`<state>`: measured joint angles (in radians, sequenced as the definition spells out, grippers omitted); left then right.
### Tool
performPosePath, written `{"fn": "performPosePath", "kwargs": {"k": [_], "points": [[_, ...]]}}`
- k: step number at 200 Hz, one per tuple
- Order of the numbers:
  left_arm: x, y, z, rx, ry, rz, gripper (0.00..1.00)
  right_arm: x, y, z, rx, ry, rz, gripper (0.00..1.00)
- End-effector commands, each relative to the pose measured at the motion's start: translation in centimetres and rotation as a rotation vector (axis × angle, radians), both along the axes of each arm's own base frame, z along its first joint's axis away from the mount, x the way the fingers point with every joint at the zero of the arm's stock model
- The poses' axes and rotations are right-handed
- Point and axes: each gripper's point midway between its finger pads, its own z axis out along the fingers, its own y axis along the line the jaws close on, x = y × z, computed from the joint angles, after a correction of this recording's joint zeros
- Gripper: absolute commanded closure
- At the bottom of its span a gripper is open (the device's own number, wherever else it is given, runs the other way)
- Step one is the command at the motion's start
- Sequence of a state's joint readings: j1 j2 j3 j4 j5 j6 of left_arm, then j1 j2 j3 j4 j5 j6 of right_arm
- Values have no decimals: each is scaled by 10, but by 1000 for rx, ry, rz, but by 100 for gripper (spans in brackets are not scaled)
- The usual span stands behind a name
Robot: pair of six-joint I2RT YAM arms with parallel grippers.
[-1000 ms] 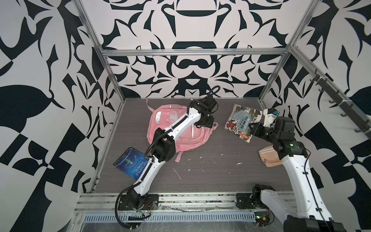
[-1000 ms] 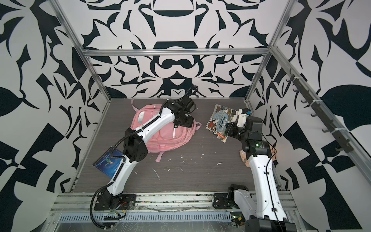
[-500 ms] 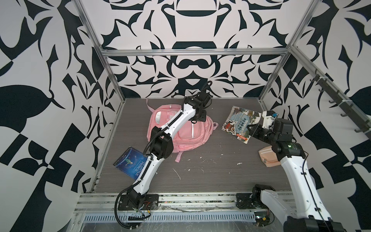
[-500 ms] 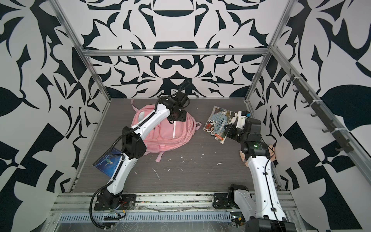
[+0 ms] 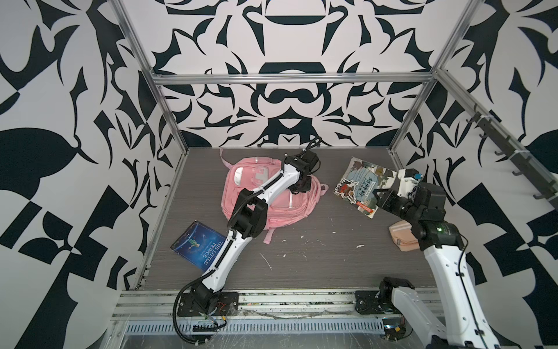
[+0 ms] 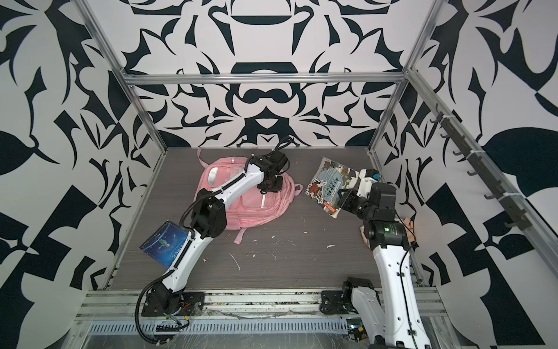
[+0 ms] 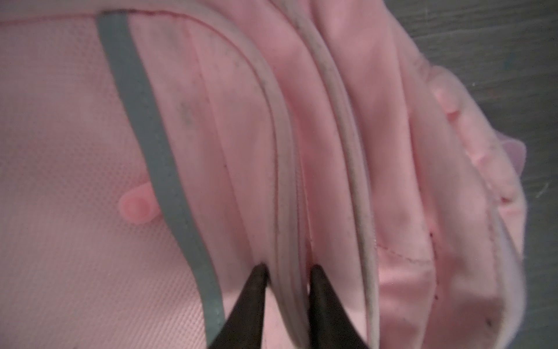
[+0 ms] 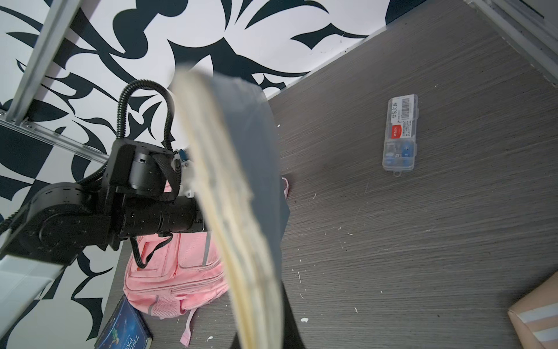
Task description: Pack the student bag
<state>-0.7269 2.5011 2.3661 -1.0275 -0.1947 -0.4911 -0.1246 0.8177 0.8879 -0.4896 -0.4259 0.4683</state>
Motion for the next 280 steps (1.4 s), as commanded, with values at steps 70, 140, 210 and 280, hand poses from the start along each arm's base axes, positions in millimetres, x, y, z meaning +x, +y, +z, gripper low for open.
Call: {"fn": "performPosePath", "kwargs": {"k": [70,140,210,280], "points": [[-11,23,127,-339,-17,-65,100,16,8,34,-11,-26,79,100],[-34,58,219,-788,-69,-241,100,35,42,68,186,-53,258,100],[-69,88,281,-1052,-145,-383,100,32,89,39,317,-25,358,100],[-77,91,305,-1208,-78,-486,100,36,152,13,437,90,485,100]]}}
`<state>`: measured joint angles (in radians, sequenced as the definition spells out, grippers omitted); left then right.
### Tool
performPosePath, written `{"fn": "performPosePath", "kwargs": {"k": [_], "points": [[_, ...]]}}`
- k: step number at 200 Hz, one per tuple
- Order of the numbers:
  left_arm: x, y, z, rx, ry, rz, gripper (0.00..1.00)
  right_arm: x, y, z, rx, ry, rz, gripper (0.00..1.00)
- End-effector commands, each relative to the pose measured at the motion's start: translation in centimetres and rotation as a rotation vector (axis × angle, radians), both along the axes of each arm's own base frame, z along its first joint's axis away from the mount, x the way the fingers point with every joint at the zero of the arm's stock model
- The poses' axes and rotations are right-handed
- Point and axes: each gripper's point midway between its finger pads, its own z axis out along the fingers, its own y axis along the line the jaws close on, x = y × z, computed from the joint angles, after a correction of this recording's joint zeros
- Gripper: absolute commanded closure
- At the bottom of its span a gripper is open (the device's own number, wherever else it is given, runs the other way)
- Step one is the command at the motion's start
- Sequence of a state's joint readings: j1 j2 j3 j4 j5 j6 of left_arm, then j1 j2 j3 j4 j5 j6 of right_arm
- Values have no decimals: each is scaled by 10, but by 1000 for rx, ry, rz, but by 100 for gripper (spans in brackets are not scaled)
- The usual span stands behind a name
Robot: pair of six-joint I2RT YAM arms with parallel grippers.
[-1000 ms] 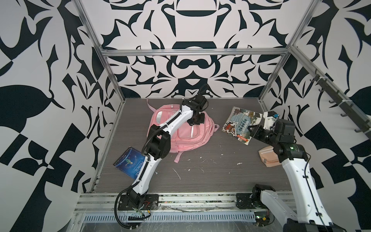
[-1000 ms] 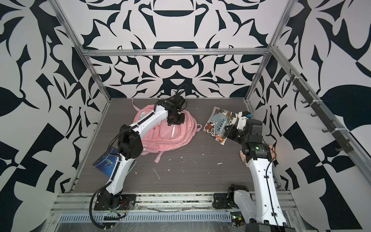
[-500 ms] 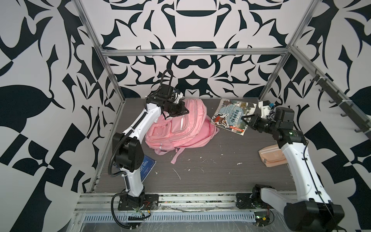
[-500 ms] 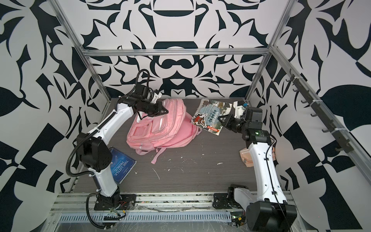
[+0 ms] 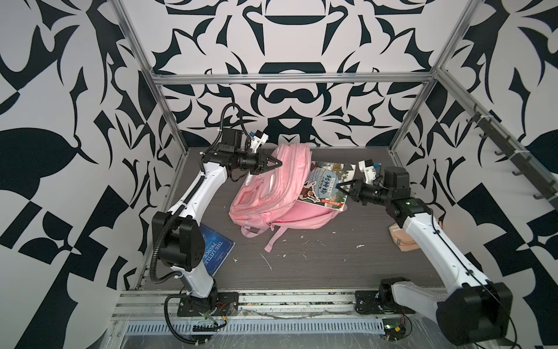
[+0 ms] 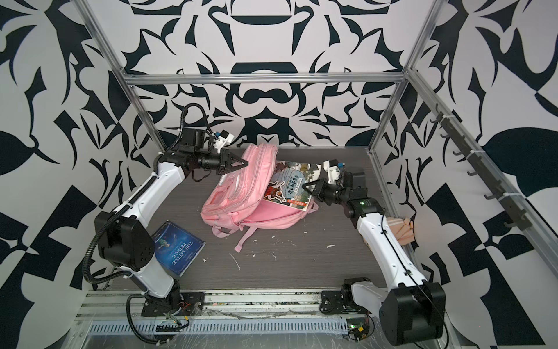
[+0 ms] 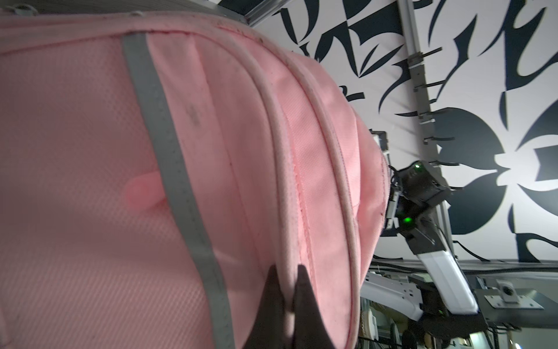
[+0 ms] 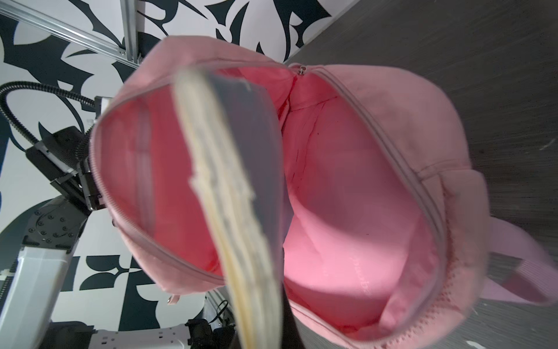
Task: Pack the student bag
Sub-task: 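Lower the comic book into the backpack with the right gripper while the left holds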
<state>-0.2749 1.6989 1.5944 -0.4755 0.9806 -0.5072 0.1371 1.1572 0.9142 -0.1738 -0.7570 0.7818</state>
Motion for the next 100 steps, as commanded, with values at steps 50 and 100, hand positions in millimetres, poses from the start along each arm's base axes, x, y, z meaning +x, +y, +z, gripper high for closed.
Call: {"fn": "performPosePath", "kwargs": {"k": [50,100], "points": [[-11,-9,56,-177,-143,-133,100,10,60,-8,112,-15,98,100],[-13,-11,49,-176,-122,-145,100,36,65,-64,-7,68,119,100]]}}
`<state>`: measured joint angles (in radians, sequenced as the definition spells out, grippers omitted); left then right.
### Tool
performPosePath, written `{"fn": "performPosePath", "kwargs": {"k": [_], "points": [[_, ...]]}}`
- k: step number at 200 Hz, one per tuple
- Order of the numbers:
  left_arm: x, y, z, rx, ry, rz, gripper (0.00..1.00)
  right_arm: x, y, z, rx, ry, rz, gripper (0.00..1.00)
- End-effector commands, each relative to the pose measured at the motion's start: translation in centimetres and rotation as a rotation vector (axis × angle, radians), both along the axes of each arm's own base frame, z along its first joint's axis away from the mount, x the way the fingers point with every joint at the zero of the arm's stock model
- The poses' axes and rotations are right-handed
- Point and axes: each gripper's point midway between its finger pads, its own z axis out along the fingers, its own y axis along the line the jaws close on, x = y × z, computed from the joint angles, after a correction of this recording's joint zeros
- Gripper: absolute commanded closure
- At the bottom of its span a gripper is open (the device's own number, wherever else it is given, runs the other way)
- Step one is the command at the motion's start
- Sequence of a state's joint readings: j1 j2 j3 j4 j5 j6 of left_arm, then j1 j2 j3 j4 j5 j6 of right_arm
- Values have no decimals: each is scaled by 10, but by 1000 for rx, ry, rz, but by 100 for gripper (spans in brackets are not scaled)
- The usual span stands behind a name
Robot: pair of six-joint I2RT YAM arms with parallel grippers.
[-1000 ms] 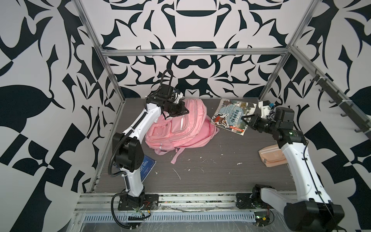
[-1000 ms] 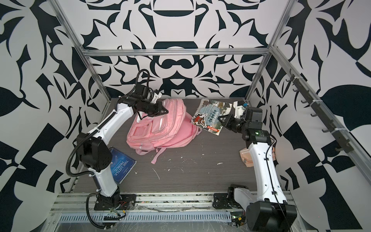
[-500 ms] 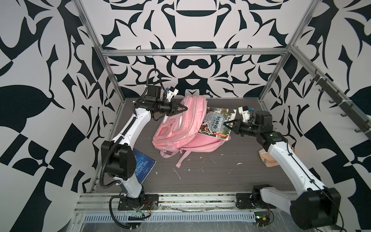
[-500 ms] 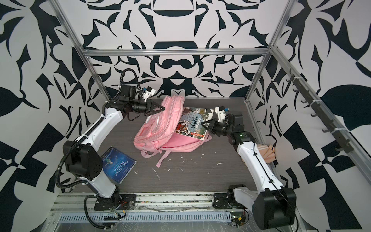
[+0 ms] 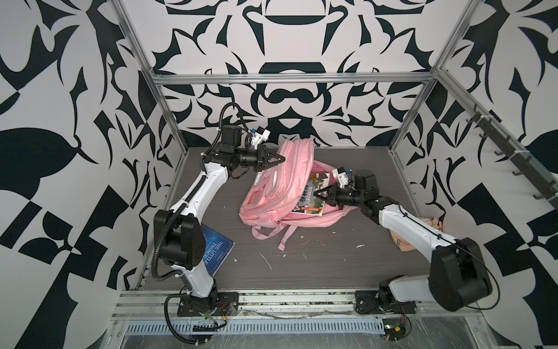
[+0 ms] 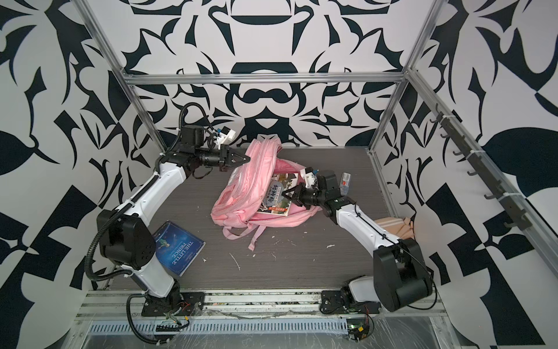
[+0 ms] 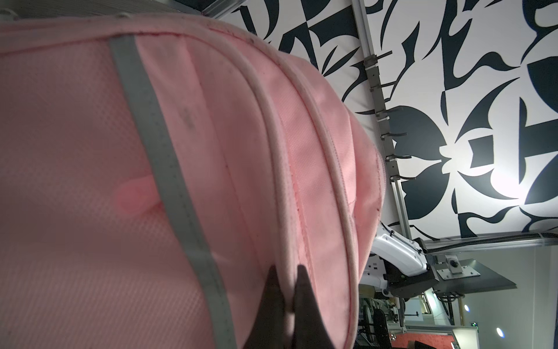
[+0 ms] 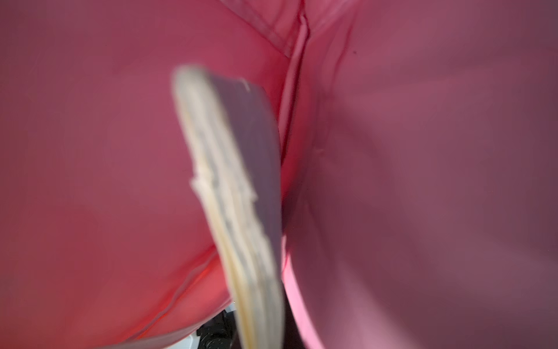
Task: Pack the student bag
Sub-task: 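Lower the comic book into the backpack with the right gripper while the left holds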
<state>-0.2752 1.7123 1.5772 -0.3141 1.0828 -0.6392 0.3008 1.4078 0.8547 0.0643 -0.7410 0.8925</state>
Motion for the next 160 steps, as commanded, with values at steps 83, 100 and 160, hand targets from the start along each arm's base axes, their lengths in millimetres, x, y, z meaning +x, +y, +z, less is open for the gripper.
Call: {"fn": "performPosePath", "kwargs": {"k": [83,100,160], "points": [[-11,-11,23,-22,-137,-91,100,71,26,-53,-142,-37,51,100],[-7,-13,19,-14,-130,-83,100,78,36,-58,-149,-35,55,100],[6,-12,-2,57,-116,-16,100,77,41,-68,-206,-28,20,74]]}}
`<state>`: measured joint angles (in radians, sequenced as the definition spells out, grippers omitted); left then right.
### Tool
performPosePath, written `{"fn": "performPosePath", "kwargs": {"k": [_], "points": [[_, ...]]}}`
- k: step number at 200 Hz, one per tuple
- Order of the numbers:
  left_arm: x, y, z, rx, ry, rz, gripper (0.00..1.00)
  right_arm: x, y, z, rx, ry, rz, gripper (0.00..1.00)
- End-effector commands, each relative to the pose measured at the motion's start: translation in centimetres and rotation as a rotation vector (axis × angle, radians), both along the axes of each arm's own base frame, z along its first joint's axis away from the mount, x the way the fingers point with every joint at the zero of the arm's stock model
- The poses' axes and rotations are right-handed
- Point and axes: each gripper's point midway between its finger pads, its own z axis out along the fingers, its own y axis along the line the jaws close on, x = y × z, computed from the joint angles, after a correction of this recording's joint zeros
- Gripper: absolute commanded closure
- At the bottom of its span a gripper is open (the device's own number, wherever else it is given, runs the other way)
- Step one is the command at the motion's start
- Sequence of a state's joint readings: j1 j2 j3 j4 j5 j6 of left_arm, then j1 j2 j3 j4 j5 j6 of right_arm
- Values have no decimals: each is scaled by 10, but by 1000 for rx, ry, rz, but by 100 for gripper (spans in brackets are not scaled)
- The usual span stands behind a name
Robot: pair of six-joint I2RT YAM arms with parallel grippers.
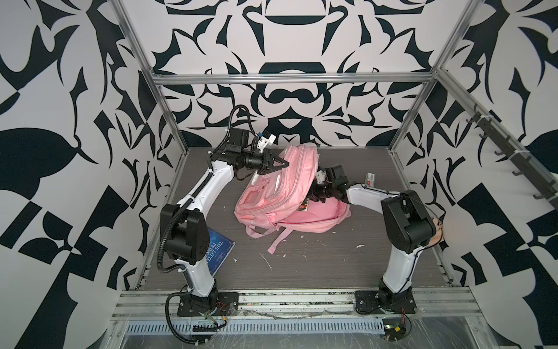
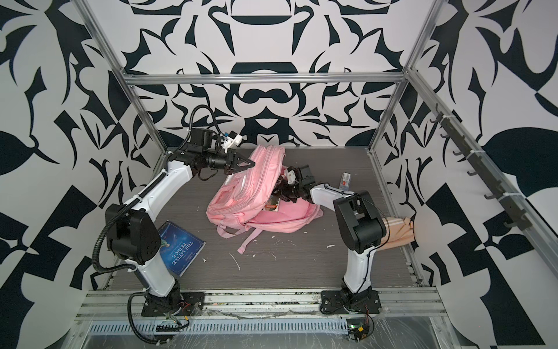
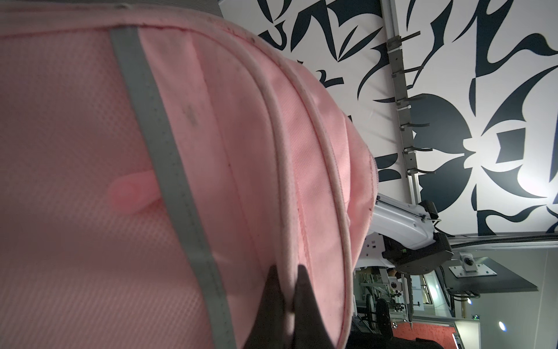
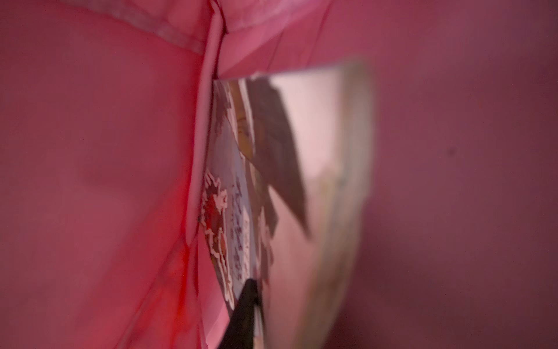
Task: Pack the student bag
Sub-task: 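Lower the comic book into the backpack with the right gripper while the left holds, then release the comic book and withdraw the right gripper while the left releases the backpack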
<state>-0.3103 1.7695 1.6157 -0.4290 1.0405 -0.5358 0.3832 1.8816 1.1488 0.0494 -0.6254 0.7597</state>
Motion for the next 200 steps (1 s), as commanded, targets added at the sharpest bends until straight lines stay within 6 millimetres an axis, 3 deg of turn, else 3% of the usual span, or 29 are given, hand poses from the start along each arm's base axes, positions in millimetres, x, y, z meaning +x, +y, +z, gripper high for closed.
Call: {"fn": "performPosePath", "kwargs": {"k": [1,34,50,75,103,131,166,182,200], "points": [[6,1,25,-10,-138,6,100,7,-5,22,-25,-85,-31,73],[11,5,13,68,-169,72,100,7,-8,19,-35,-76,-51,48],[12,8,10,84,-172,92,100,8,-10,28,-25,-92,-63,35],[14,12,0,111,-167,121,100,2,-17,57,-19,-138,-76,34],[27,12,-20,161,-159,136,100,-14,-39,82,-54,-158,-118,34],[50,10,-40,201,-154,165,100,-37,-77,91,-118,-181,-192,31],[69,-1,-83,357,-148,204,100,-55,-162,81,-156,-141,-436,31],[68,-13,-111,460,-126,178,100,-63,-190,95,-181,-179,-499,31],[66,-24,-142,552,-86,165,100,-69,-202,119,-240,-253,-503,31]]}}
